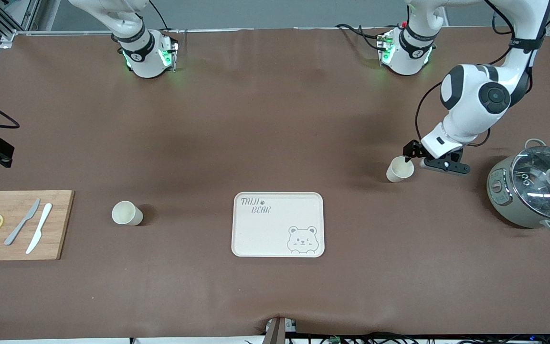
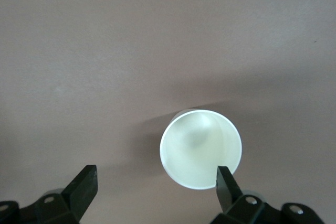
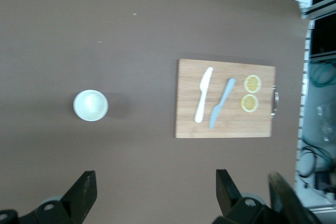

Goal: Place white IKEA cup upright on tray with both arms
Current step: 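Close the left gripper on the white cup and lift it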

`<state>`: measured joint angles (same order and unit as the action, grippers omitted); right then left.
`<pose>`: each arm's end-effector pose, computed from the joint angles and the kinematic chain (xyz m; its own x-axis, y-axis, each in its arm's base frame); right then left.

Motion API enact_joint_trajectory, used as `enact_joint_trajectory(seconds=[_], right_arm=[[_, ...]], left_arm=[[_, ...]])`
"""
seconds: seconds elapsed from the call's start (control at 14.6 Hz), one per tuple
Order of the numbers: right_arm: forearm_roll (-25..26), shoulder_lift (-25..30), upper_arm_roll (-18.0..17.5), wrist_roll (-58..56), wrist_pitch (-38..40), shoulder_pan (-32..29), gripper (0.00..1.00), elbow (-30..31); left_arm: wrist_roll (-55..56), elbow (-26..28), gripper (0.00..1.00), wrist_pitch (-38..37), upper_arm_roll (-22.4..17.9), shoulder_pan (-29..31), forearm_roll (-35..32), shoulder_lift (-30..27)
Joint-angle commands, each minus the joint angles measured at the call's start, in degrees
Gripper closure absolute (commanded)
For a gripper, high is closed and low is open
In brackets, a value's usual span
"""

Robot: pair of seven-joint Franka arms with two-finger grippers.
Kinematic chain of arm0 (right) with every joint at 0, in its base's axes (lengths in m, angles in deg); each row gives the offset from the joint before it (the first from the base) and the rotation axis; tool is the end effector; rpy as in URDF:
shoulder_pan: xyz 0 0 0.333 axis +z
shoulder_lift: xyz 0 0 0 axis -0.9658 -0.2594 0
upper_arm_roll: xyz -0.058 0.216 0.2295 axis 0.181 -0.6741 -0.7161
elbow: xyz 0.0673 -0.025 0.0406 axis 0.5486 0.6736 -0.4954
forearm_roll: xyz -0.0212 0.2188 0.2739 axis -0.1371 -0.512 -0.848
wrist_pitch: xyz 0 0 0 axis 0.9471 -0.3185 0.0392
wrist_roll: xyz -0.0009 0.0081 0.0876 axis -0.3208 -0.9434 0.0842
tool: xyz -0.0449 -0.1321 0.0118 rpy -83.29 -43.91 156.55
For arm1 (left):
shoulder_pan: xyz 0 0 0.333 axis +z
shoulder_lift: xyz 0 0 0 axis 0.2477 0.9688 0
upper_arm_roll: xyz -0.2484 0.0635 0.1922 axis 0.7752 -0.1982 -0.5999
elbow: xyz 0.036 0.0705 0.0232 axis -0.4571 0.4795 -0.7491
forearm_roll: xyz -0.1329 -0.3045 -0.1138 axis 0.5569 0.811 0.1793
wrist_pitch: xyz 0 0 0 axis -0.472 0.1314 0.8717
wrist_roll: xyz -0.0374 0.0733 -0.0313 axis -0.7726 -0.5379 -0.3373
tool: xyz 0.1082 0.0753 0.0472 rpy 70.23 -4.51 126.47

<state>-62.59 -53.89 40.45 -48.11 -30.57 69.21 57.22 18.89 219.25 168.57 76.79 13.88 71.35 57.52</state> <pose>0.5728 -0.0394 0.5948 0.9954 0.0685 0.0675 0.0554 -0.9821 0.1799 0.4698 -0.0650 0.2890 0.9719 -0.2258 0.0661 -0.2284 -0.9729 0.0357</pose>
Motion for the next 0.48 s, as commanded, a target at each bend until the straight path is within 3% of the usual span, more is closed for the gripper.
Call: enact_joint_trajectory(seconds=[0.0, 0.14, 0.41], right_arm=[[-7.89, 0.05, 0.02, 0.87, 0.39, -1.53, 0.0, -0.06], [-10.38, -0.57, -0.07, 1.05, 0.57, -2.51, 0.0, 0.03], [-10.47, -1.0, -0.07, 1.14, 0.48, -2.33, 0.0, 0.2]], left_arm=[[-0.53, 1.27, 0.0, 5.14, 0.47, 0.55, 1.07, 2.99], [-0.53, 2.32, 0.0, 8.75, 0.47, 0.64, 1.07, 5.02], [-0.71, 2.85, 0.0, 13.33, 0.47, 0.64, 0.98, 8.27]])
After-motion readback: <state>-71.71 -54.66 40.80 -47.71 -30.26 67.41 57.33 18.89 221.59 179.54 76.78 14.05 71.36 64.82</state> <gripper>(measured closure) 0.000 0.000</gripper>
